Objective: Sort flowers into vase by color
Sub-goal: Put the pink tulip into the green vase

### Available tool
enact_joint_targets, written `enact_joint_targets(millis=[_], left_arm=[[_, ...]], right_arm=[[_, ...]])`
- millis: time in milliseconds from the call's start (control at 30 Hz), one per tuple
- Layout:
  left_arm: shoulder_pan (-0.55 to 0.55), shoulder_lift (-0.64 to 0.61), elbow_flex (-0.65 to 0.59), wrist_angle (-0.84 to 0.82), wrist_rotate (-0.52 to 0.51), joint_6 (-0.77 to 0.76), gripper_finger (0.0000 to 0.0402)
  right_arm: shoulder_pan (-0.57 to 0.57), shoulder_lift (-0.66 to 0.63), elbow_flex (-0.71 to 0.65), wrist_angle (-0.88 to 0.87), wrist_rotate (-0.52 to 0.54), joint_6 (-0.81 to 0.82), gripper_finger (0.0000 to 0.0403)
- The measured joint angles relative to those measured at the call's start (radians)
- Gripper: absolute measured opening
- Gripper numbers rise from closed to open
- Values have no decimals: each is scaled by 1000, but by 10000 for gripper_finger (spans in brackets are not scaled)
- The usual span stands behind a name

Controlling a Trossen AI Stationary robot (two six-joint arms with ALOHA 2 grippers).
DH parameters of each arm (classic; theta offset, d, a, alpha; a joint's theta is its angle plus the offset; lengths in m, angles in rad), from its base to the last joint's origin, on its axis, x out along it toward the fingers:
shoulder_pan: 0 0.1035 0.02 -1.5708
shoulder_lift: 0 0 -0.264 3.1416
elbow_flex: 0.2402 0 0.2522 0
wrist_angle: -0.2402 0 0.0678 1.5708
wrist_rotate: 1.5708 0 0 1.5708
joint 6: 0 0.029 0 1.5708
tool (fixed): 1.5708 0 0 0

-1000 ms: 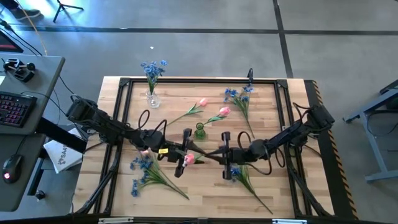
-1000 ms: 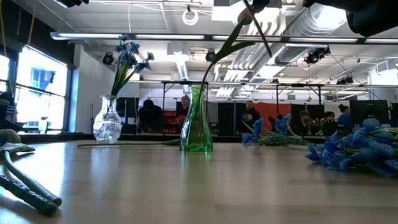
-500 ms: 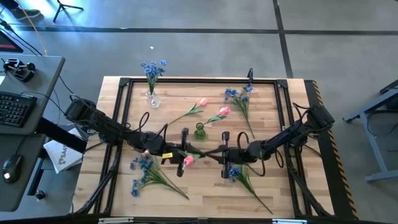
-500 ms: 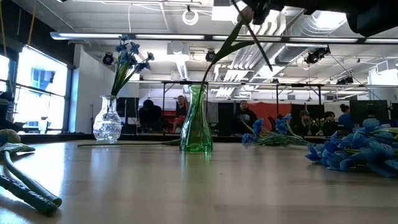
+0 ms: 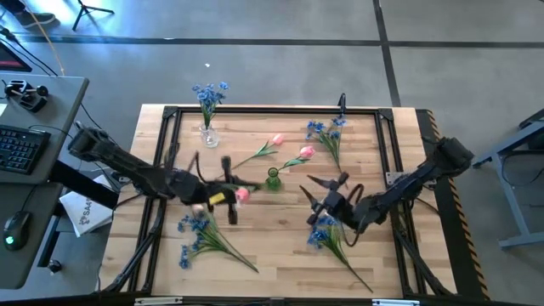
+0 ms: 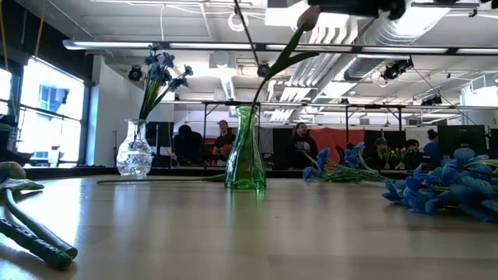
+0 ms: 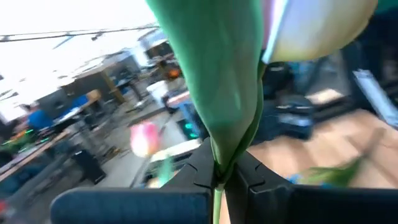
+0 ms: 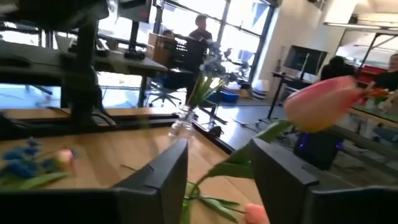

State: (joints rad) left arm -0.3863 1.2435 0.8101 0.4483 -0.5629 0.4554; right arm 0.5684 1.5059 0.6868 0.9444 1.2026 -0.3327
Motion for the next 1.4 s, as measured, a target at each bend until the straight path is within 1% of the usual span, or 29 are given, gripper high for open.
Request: enact_joint_targets(millis=[100,233,333,467,533,767,900,1100,1167,1233,1400], left_arm=[[40,-52,0,-58,-24,-19,1],[111,-94,0,-158,-14,-81,1],[174,-97,0,-198,55,-113,0],[230,-67,0,-191,164,-141,0],[243,-53,0,-192,185,-155,0],[244,-47,0,-189,191,-182,0],[263,-45,0,-212,215,-213,0],[299,8,-2,-209,214,-230,2],[309,19,-2,-207,215,-250,11],[318,22,-2,-214,224,-268,27],[344,13,-2,-228,263,-288,90]], right_arm=[[39,-30,0,-22,20,2,189],[67,-37,0,-40,22,13,195],[73,-37,0,-62,22,17,194],[72,-37,0,-73,21,18,194],[71,-37,0,-73,21,18,194],[71,-36,0,-82,21,20,194],[71,-36,0,-84,20,21,194],[71,-36,0,-87,20,21,194],[71,-36,0,-89,19,22,194],[71,-36,0,-92,19,30,194],[71,-36,0,-118,18,52,194]])
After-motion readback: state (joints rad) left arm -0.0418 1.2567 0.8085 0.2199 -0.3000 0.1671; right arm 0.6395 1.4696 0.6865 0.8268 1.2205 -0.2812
